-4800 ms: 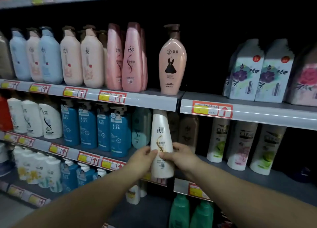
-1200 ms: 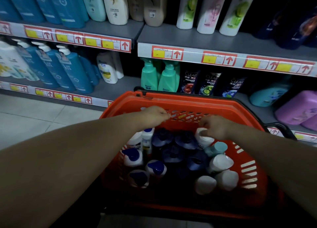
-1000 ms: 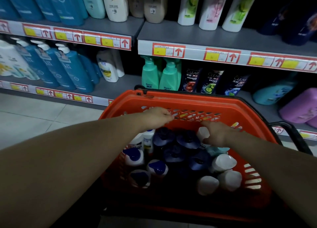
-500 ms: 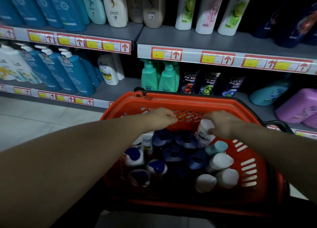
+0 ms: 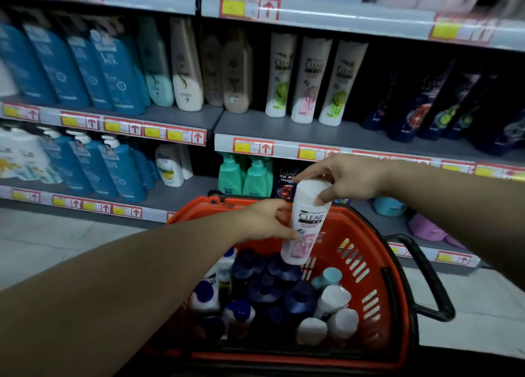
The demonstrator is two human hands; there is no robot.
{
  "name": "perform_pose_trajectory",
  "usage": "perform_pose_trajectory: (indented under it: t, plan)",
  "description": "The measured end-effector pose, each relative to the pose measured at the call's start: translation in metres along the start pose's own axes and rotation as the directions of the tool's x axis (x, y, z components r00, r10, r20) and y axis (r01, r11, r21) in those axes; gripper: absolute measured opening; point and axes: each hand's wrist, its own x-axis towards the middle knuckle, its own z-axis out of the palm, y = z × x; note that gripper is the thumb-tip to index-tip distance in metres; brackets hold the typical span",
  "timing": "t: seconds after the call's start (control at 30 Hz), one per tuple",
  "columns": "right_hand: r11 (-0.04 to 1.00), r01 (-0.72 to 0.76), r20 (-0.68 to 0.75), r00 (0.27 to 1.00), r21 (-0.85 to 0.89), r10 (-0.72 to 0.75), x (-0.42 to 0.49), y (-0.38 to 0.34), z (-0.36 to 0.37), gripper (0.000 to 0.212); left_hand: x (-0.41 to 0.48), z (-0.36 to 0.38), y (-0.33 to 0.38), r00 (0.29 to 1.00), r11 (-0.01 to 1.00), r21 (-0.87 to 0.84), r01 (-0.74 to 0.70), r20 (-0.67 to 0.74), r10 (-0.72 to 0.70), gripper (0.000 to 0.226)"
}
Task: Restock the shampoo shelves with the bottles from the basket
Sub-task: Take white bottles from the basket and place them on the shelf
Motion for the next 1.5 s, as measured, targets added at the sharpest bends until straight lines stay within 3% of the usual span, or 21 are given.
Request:
perform_pose_trajectory:
  t: [0.2, 0.3, 0.37, 0.47, 0.67, 0.8, 0.97, 1.17, 1.5]
  plan:
    - [0.954, 0.060, -0.089, 0.995, 0.295, -0.035, 0.002, -0.030, -0.008, 0.055, -0.029, -0.025, 0.009, 0.991, 0.998, 0.013, -0.057, -0.122, 0.058, 0.041]
    - [0.918, 0.128, -0.252, 0.967, 0.374, -0.032, 0.005, -0.048, -0.011, 0.044, -0.042, -0.045, 0.012, 0.982, 0.992, -0.064, -0.106, -0.163, 0.094, 0.042]
    - [0.831, 0.188, -0.350, 0.937, 0.524, 0.009, 0.009, -0.057, -0.010, 0.037, -0.051, -0.058, 0.016, 0.973, 0.984, -0.110, -0.139, -0.201, 0.115, 0.037]
    - [0.713, 0.198, -0.324, 0.945, 0.673, 0.044, 0.014, -0.063, 0.002, 0.038, -0.061, -0.078, 0.024, 0.955, 0.953, -0.222, -0.206, -0.259, 0.146, 0.031]
    - [0.669, 0.107, -0.131, 0.991, 0.735, -0.014, 0.021, -0.076, 0.036, 0.041, -0.072, -0.103, 0.030, 0.905, 0.894, -0.339, -0.294, -0.399, 0.146, 0.039]
    - [0.700, 0.125, -0.172, 0.985, 0.703, -0.004, 0.023, -0.082, 0.039, 0.040, -0.074, -0.102, 0.027, 0.898, 0.905, -0.309, -0.291, -0.414, 0.147, 0.047]
    - [0.706, 0.135, -0.188, 0.982, 0.696, -0.003, 0.017, -0.074, 0.035, 0.037, -0.069, -0.097, 0.032, 0.900, 0.901, -0.330, -0.281, -0.417, 0.128, 0.042]
    - [0.688, 0.151, -0.255, 0.965, 0.710, 0.052, 0.015, -0.049, 0.025, 0.033, -0.060, -0.085, 0.042, 0.958, 0.935, -0.316, -0.162, -0.277, 0.072, 0.037]
    - [0.654, 0.181, -0.350, 0.927, 0.735, 0.137, 0.026, -0.004, 0.002, 0.029, -0.002, -0.061, 0.055, 0.939, 0.962, -0.234, -0.142, -0.339, 0.056, 0.027]
